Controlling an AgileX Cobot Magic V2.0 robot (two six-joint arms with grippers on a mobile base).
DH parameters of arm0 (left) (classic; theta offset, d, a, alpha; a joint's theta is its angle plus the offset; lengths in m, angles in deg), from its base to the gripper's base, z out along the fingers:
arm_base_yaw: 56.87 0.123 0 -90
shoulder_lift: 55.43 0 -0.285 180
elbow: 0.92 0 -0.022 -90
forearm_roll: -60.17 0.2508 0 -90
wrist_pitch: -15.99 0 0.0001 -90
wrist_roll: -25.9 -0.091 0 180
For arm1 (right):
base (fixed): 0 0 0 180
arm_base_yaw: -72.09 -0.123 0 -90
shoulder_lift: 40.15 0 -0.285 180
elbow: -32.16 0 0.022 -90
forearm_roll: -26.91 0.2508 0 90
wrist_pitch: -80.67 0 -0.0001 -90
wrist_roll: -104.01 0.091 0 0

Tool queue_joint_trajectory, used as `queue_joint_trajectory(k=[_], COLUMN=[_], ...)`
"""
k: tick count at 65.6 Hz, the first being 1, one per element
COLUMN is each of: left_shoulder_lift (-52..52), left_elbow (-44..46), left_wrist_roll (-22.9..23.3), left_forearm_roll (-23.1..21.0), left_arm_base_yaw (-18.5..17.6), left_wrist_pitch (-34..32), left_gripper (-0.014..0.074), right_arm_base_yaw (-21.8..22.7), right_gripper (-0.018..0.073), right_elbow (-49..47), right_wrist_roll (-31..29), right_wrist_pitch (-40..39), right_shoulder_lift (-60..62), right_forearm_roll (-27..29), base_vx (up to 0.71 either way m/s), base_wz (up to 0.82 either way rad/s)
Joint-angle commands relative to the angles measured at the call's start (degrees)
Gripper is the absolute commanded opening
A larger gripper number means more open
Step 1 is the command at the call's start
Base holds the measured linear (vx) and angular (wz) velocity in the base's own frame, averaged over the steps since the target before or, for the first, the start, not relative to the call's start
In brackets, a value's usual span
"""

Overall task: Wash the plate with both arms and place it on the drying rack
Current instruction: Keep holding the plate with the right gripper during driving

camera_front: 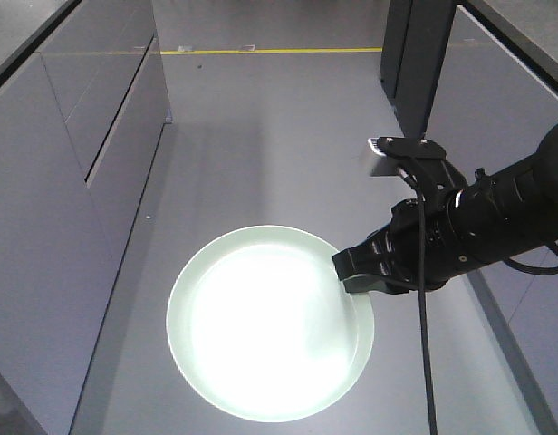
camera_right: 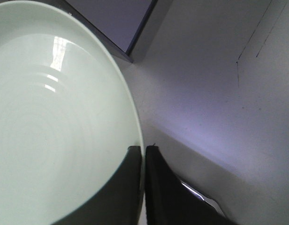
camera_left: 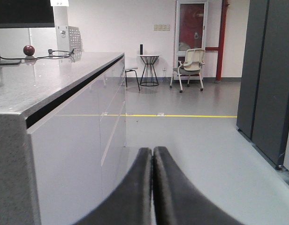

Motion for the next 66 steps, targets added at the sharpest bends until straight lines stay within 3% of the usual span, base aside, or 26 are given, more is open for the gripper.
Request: queue_joint_trajectory(k=[1,66], left_shoulder_lift=[-0.82,-0.82], left_elbow=[1.69,1.69], left_wrist_roll=[0.28,0.28], left_forearm_roll=[-0.56,-0.56], left_arm_base_yaw=[0.07,0.07], left_wrist_pitch=[-4.06,-4.06], left_gripper=[-0.0006,-0.0006], right_arm_base_yaw=[0.11,0.11], right_gripper=[-0.0001,-0.0001], right_elbow=[-1.51,-1.51], right_wrist_roll=[-0.4,-0.4], right_wrist_pitch=[-1.48,-1.48], right_shoulder_lift=[1.95,1.95], right_forearm_roll=[1.86,1.86], base_vx=[0.19,0.21], base_wz=[-0.05,0.0])
